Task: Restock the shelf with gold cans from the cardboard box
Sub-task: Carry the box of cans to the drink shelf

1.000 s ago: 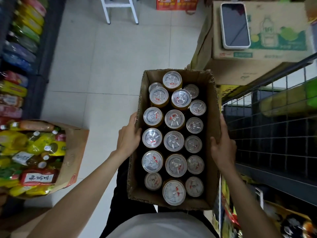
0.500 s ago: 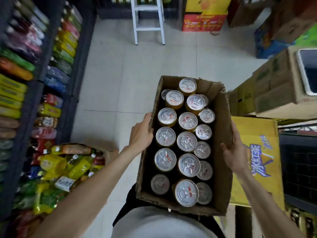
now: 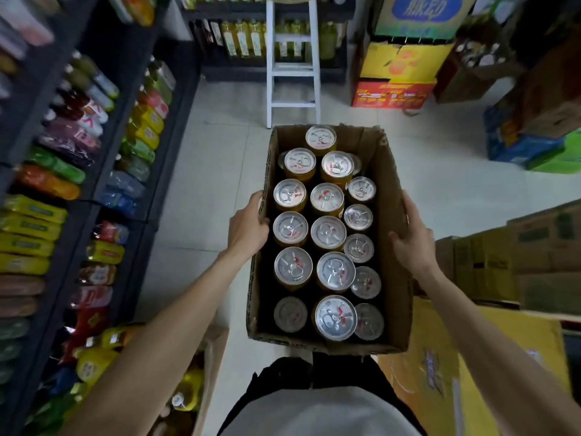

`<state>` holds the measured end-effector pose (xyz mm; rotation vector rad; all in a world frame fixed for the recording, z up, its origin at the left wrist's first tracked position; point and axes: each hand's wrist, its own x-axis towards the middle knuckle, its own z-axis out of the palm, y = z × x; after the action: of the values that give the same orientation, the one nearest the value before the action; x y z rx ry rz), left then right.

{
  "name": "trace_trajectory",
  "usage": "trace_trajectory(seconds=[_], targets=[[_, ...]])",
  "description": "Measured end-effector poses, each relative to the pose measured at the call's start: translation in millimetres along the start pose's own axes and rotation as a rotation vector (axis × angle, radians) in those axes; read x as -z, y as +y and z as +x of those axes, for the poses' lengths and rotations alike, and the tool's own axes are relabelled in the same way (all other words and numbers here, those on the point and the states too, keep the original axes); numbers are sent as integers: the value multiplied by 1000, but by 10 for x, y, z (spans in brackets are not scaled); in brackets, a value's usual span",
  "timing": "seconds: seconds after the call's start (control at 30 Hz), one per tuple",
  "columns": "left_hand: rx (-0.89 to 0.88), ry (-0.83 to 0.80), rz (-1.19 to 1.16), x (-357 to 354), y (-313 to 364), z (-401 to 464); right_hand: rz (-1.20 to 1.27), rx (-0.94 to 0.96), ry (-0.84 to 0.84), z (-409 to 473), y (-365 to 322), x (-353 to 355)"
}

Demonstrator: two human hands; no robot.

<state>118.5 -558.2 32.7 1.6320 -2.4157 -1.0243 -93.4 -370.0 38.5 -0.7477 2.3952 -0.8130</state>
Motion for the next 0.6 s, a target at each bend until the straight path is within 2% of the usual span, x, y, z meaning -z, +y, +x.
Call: trace_trajectory(seconds=[0.27,0.6], targets=[[118,14,-49,436,406,1426,-78,72,-65,1647,-808,71],[98,44,-84,1083,744,3404,-107,137,-20,3594,-1795,-69]])
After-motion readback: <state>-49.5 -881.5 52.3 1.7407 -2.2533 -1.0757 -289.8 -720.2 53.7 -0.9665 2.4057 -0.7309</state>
